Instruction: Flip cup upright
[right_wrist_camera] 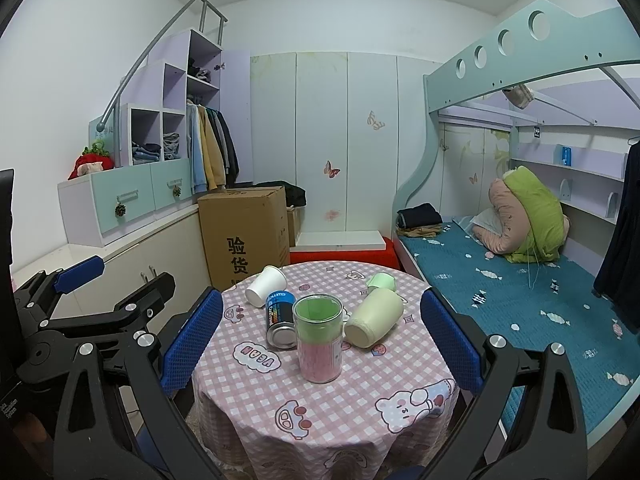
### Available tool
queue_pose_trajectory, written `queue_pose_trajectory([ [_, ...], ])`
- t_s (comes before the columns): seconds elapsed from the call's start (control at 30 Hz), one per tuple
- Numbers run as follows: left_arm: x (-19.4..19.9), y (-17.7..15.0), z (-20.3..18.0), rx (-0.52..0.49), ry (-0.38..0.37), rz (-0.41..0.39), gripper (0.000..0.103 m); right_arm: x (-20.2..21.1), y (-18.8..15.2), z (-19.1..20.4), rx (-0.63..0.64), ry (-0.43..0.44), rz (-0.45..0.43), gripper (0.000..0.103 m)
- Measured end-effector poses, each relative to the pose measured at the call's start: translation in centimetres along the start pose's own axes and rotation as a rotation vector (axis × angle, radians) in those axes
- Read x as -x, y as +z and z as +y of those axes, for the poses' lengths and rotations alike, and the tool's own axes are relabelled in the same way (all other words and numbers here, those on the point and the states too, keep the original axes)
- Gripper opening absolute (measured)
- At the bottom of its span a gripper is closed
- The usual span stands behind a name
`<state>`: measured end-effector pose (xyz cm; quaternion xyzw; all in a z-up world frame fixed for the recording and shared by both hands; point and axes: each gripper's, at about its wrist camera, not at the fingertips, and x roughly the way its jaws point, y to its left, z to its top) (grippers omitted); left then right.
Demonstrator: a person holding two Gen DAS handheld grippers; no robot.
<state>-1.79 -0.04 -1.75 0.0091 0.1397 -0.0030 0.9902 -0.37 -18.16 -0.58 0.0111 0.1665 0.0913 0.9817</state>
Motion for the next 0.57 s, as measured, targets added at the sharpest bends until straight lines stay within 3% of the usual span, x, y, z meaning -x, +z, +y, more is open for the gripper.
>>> queue_pose_trajectory([
  [0.57, -0.66, -0.47, -0.11, 0.002, -0.006, -0.003, 0.096, 0.05, -0.22, -0.62, -0.01, -0.001, -0.005, 0.096],
])
